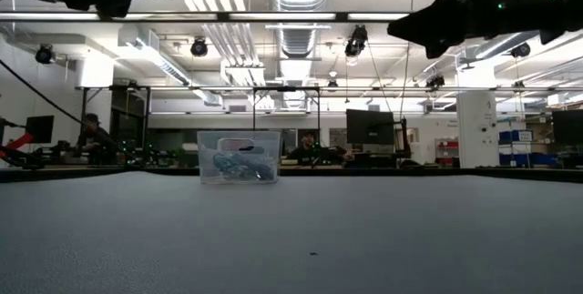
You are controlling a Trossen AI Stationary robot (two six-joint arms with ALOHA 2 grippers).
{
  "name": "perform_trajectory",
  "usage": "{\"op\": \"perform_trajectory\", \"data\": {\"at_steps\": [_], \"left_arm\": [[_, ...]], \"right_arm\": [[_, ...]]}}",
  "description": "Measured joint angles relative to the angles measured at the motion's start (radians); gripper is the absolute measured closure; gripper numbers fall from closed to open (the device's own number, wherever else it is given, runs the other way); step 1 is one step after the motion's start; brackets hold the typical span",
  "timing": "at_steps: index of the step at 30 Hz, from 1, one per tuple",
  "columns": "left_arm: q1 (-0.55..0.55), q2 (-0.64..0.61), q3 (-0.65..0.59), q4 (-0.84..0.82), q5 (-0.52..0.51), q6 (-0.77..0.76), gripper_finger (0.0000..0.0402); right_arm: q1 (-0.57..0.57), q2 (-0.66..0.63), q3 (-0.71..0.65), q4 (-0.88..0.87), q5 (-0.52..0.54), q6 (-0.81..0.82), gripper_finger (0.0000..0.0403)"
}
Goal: Pick and place USB-C Cables
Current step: Return to Home Position
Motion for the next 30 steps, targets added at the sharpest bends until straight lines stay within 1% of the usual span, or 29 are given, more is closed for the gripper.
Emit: {"op": "perform_trajectory", "data": {"at_steps": [5,15,22,30], "left_arm": [[0.000,-0.092,-0.039,-0.002,0.000,0.002,0.0401],[0.000,-0.246,-0.080,-0.034,0.000,0.004,0.0401],[0.000,-0.344,-0.101,-0.054,0.000,0.009,0.0402],[0.000,-0.340,-0.107,-0.062,-0.002,0.010,0.0402]], "right_arm": [[0.000,-0.056,-0.051,0.044,0.001,0.000,0.0351],[-0.025,-0.183,-0.121,0.043,0.003,0.001,0.0351],[-0.050,-0.242,-0.148,0.036,0.003,0.001,0.0351],[-0.066,-0.277,-0.174,0.034,0.002,0.001,0.0351]]}}
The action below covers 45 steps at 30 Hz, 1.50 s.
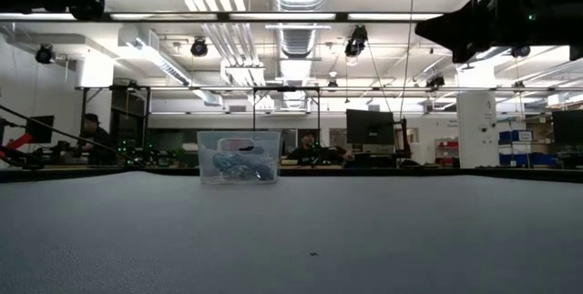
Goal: Pick and place USB-C Cables
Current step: Return to Home Position
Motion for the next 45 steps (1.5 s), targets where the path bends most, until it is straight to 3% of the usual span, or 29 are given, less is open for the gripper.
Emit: {"op": "perform_trajectory", "data": {"at_steps": [17,34,45], "left_arm": [[0.000,0.000,0.000,0.001,-0.003,0.000,0.0402],[0.000,0.000,-0.002,0.001,-0.003,-0.002,0.0402],[0.000,0.001,-0.002,0.000,-0.003,-0.007,0.0401]], "right_arm": [[0.000,-0.105,-0.022,-0.062,0.008,-0.019,0.0351],[-0.011,-0.306,-0.023,-0.250,0.036,-0.030,0.0351],[-0.011,-0.432,-0.098,-0.267,0.035,-0.044,0.0351]]}}
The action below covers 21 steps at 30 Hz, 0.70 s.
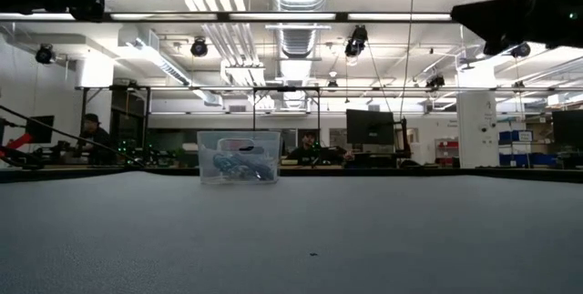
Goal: Pick and place USB-C Cables
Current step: Return to Home Position
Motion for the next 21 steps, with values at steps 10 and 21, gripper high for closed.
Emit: {"op": "perform_trajectory", "data": {"at_steps": [10,21], "left_arm": [[0.000,0.002,-0.006,0.003,0.000,-0.053,0.0402],[0.000,0.002,-0.221,0.322,0.000,-0.132,0.0402]], "right_arm": [[0.000,-0.049,-0.022,-0.016,-0.056,0.026,0.0351],[0.000,-0.038,-0.023,-0.026,-0.064,0.032,0.0351]]}}
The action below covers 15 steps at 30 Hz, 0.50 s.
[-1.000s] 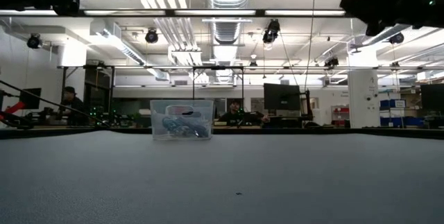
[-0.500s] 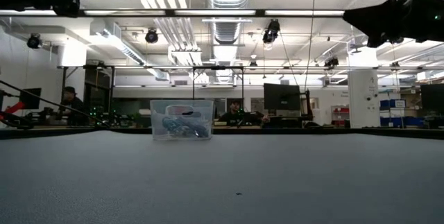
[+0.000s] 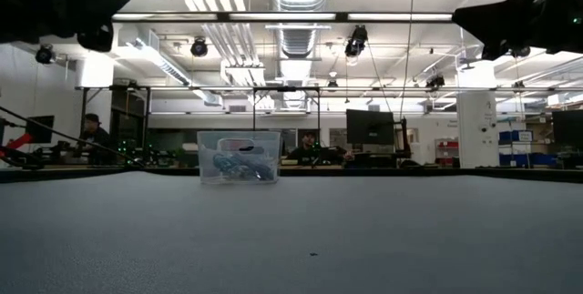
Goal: Pick and place USB-C Cables
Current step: Return to Home Position
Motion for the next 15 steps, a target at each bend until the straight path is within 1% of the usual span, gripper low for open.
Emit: {"op": "perform_trajectory", "data": {"at_steps": [1,5,15], "left_arm": [[0.000,0.000,-0.021,0.043,0.000,0.000,0.0401],[0.000,0.004,-0.025,0.072,0.000,-0.052,0.0401],[0.000,0.010,-0.027,0.072,0.000,-0.052,0.0401]], "right_arm": [[0.000,0.004,0.000,0.000,0.000,-0.011,0.0351],[0.000,0.028,0.000,-0.003,0.000,-0.064,0.0351],[0.000,0.048,-0.001,-0.002,0.001,-0.014,0.0351]]}}
